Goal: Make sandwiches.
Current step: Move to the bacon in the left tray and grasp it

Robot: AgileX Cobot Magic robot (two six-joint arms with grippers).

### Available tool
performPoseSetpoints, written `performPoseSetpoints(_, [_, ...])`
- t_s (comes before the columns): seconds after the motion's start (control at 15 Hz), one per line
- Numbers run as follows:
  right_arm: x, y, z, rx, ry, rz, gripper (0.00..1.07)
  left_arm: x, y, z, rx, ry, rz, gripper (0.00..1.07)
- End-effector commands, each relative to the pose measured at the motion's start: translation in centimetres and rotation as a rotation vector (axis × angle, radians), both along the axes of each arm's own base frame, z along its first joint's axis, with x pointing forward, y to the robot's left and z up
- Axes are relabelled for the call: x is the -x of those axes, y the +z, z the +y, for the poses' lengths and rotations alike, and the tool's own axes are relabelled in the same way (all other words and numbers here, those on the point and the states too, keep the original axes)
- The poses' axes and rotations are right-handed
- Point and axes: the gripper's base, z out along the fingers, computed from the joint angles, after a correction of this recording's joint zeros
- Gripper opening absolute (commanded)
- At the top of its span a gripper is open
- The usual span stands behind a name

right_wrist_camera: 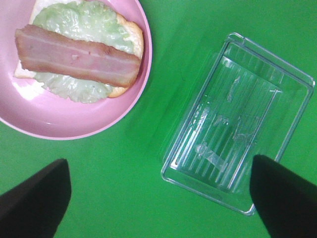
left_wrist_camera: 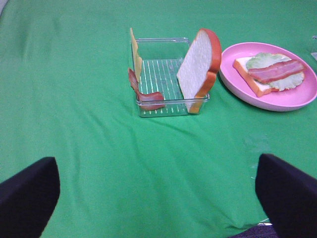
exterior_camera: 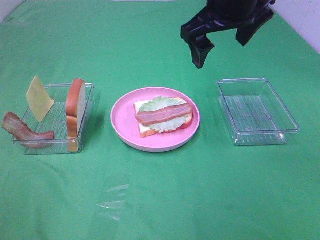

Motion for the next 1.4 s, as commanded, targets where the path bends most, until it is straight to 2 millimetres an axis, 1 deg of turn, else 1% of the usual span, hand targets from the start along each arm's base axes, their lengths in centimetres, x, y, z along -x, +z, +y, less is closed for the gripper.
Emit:
performPoseSetpoints(0.07, [2.8, 1.4, -1.2, 0.007, -0.029, 0.102, 0.96, 0.2, 0.0, 0.0, 0.008, 0.001, -0.014, 1.01])
performPoseSetpoints(0.2, [5.6, 1.9, -2.8, 0.002, -0.023, 0.122, 0.96, 0.2, 0.0, 0.0, 0.008, 0.001, -0.014, 1.01])
performPoseSetpoints(0.4, [10.3, 1.5, -5.7, 0.032, -0.025, 0.152, 0.96, 0.2, 0.0, 0.0, 0.008, 0.001, -0.014, 1.01])
performPoseSetpoints(0.47, [11.2, 1.3, -6.2, 0.035, -0.025, 0.158, 0.96, 0.2, 0.0, 0.0, 0.008, 0.001, -0.014, 1.01])
performPoseSetpoints(0.6, [14.2, 0.3, -8.1, 0.049, -0.025, 0.181, 0.96, 0.2, 0.0, 0.0, 0.008, 0.001, -0.014, 1.01])
performPoseSetpoints(0.67, [17.1, -0.6, -10.1, 0.055, -0.036, 0.190, 0.96, 0.2, 0.0, 0.0, 0.008, 0.001, -0.014, 1.01])
performPoseSetpoints(0.73, [17.7, -0.8, -10.7, 0.048, -0.054, 0.192, 0.96, 0.2, 0.0, 0.0, 0.008, 0.001, -0.014, 1.01])
performPoseSetpoints(0.87, [19.3, -1.6, -14.7, 0.001, -0.240, 0.173, 0.96, 0.2, 0.0, 0.0, 0.008, 0.001, -0.014, 1.01])
performPoseSetpoints(0.93, [20.4, -1.9, -16.7, -0.028, -0.358, 0.125, 0.96, 0.2, 0.0, 0.0, 0.008, 0.001, -0.014, 1.01])
performPoseSetpoints(1.0, [21.8, -1.8, -17.9, -0.067, -0.451, 0.043, 0.96, 0.2, 0.0, 0.0, 0.008, 0.001, -0.014, 1.01])
performPoseSetpoints(1.07, [23.1, -1.6, -18.7, -0.106, -0.515, -0.056, 0.96, 0.2, 0.0, 0.0, 0.008, 0.001, -0.014, 1.01])
performPoseSetpoints(1.13, [24.6, -1.5, -19.1, -0.137, -0.539, -0.159, 0.96, 0.2, 0.0, 0.0, 0.008, 0.001, -0.014, 1.01])
performPoseSetpoints(1.2, [25.4, -1.4, -19.2, -0.148, -0.543, -0.212, 0.96, 0.2, 0.0, 0.0, 0.008, 0.001, -0.014, 1.01])
performPoseSetpoints(1.27, [28.2, -2.2, -19.3, -0.187, -0.532, -0.339, 0.96, 0.2, 0.0, 0.0, 0.008, 0.001, -0.014, 1.01])
performPoseSetpoints(1.33, [29.1, -2.8, -19.4, -0.199, -0.527, -0.387, 0.96, 0.2, 0.0, 0.0, 0.008, 0.001, -0.014, 1.01])
performPoseSetpoints(1.4, [29.6, -3.2, -19.4, -0.205, -0.525, -0.407, 0.96, 0.2, 0.0, 0.0, 0.008, 0.001, -0.014, 1.01])
